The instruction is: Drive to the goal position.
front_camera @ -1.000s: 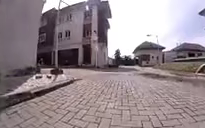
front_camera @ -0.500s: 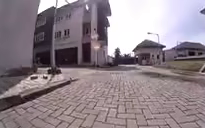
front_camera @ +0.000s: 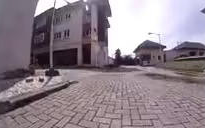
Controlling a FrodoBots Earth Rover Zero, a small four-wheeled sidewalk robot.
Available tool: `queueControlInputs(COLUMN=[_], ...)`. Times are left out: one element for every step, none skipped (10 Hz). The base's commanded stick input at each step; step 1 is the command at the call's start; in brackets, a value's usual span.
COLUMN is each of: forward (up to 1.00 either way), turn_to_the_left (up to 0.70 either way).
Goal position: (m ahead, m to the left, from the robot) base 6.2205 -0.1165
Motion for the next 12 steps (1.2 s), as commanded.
queueControlInputs(forward=[0.50, 0.50, 0.50, 0.50, 0.50, 0.50, 0.50, 0.50, 0.50, 0.50, 0.50, 0.50], turn_to_the_left=[0.00, 0.00, 0.00, 0.00, 0.00, 0.00, 0.00, 0.00, 0.00, 0.00, 0.00, 0.00])
